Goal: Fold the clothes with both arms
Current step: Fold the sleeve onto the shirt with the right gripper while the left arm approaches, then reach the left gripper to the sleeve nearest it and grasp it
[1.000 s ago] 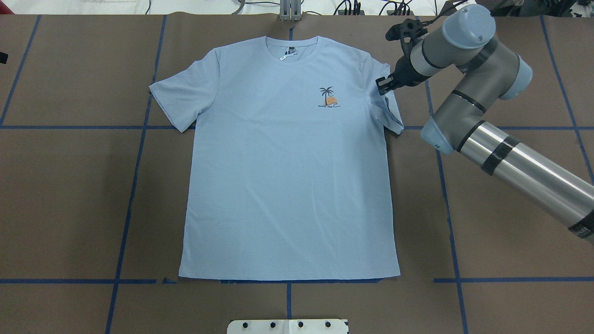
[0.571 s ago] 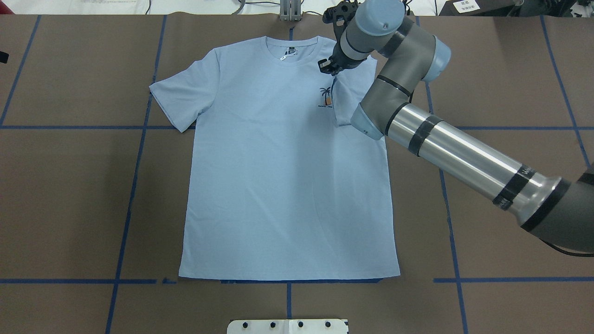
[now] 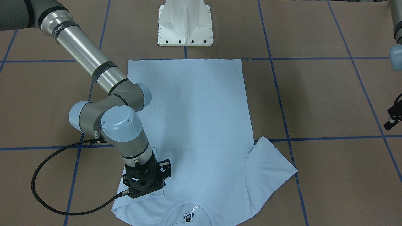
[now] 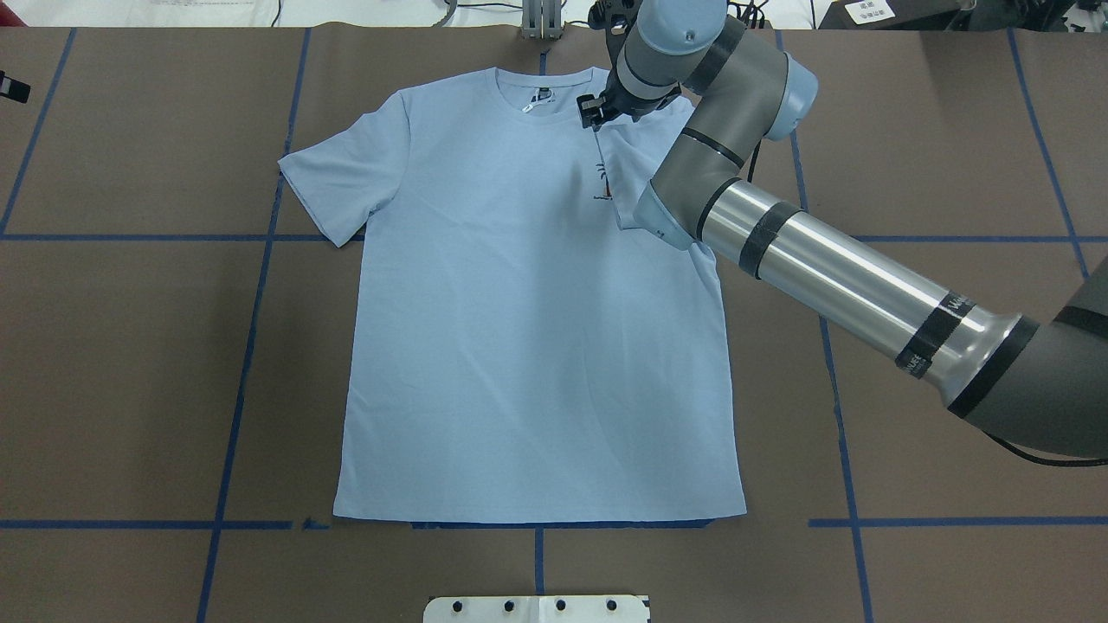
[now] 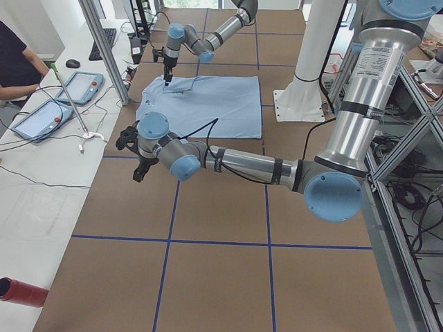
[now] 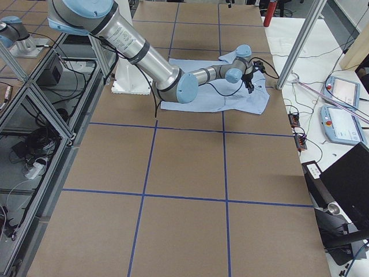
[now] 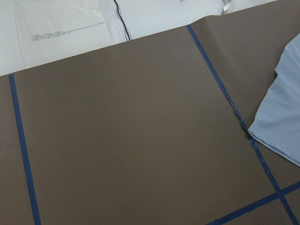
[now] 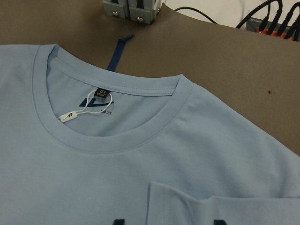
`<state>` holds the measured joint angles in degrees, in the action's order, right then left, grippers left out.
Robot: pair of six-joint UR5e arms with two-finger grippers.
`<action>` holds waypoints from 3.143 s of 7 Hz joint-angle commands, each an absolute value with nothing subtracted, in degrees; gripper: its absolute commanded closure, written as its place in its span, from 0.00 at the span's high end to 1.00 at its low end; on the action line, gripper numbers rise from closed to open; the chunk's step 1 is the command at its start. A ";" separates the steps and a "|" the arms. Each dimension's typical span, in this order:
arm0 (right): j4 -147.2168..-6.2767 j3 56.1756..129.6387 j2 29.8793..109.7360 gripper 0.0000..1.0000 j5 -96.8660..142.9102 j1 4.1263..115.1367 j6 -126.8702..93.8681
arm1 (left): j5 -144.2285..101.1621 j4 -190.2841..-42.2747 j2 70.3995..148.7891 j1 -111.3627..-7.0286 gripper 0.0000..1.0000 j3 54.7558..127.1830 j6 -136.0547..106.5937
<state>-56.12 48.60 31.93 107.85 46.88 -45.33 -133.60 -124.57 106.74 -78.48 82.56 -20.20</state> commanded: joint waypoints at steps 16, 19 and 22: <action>-88.51 82.62 47.02 1.00 120.85 52.91 -48.25 | -98.44 -143.70 122.70 -49.40 0.79 60.12 -59.15; -88.51 82.62 47.29 1.00 120.85 52.91 -48.34 | -98.61 -143.53 122.43 -49.39 0.46 60.47 -59.15; -88.42 81.75 47.29 1.00 120.67 52.82 -48.25 | -98.79 -143.44 122.34 -49.39 0.00 60.82 -59.15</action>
<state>-88.48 82.39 47.32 120.77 52.87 -48.28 -98.69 -143.49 122.39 -49.40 60.56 -59.15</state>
